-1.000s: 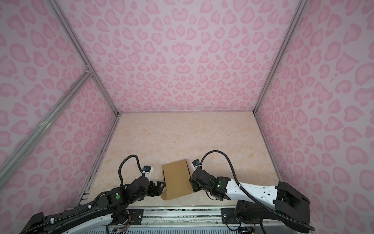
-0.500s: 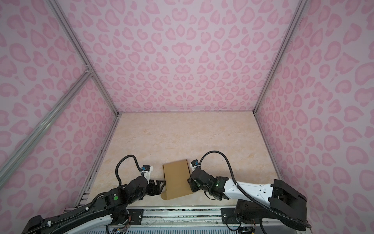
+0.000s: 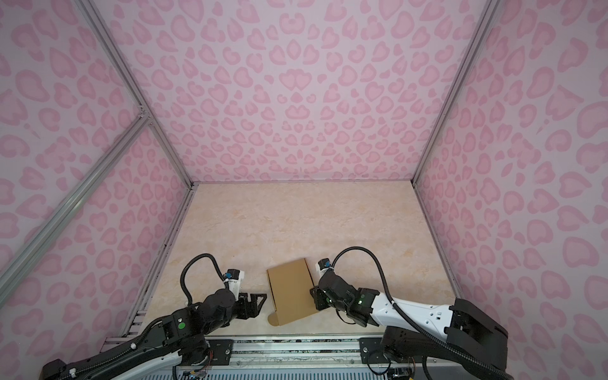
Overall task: Assemble paper box
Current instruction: Turn over the paper box at the bottom-center of the table.
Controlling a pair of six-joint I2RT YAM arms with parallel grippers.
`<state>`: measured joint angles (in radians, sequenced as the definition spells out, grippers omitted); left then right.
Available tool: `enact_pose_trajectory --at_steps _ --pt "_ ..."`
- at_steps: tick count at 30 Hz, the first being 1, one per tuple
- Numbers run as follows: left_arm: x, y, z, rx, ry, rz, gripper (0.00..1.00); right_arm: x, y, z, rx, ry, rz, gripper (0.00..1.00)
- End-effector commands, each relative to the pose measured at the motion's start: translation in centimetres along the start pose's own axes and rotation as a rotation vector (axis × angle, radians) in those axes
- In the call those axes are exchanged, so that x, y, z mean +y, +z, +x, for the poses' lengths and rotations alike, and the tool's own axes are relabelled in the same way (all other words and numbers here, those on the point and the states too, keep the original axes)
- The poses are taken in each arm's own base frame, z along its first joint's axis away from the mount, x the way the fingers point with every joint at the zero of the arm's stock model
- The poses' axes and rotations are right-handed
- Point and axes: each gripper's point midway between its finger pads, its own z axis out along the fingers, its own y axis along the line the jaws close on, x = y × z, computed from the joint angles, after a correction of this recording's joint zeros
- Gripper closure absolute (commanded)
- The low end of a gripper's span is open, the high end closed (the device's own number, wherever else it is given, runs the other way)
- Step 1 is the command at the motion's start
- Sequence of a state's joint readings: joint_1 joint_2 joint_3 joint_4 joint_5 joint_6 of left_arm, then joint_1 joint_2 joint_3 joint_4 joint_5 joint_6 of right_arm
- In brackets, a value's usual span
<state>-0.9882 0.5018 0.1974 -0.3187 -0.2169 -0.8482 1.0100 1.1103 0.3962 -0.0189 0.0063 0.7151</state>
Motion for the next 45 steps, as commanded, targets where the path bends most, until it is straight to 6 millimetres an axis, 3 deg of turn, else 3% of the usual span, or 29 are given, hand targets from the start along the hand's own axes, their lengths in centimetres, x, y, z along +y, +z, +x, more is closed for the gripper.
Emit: enact_pose_trajectory --at_steps 1,8,14,19,23,30,45 --pt "0.2 0.4 0.3 0.011 -0.011 -0.012 0.09 -0.6 0.1 1.0 0.035 0.016 0.007 0.72" --pt "-0.1 0.3 -0.2 0.002 -0.01 -0.015 0.09 0.1 -1.1 0.0 0.016 0.017 -0.017 0.67" --pt "0.2 0.6 -0.1 0.012 -0.025 -0.044 0.09 -1.1 -2.4 -1.8 -0.014 0.001 0.035 0.67" --pt "0.4 0.7 -0.1 0.022 -0.054 -0.071 0.09 -1.4 -2.1 -2.2 0.031 -0.021 0.047 0.72" --pt "-0.2 0.7 0.0 0.042 -0.072 -0.057 0.09 -1.3 -1.8 -1.3 0.088 -0.043 0.042 0.72" --pt "-0.1 1.0 0.0 0.052 -0.079 -0.08 0.08 -1.2 -1.4 -2.1 0.026 -0.039 0.027 0.74" --pt "0.8 1.3 0.5 0.067 -0.065 -0.13 0.08 -1.0 0.4 -2.1 0.108 -0.095 0.065 0.79"
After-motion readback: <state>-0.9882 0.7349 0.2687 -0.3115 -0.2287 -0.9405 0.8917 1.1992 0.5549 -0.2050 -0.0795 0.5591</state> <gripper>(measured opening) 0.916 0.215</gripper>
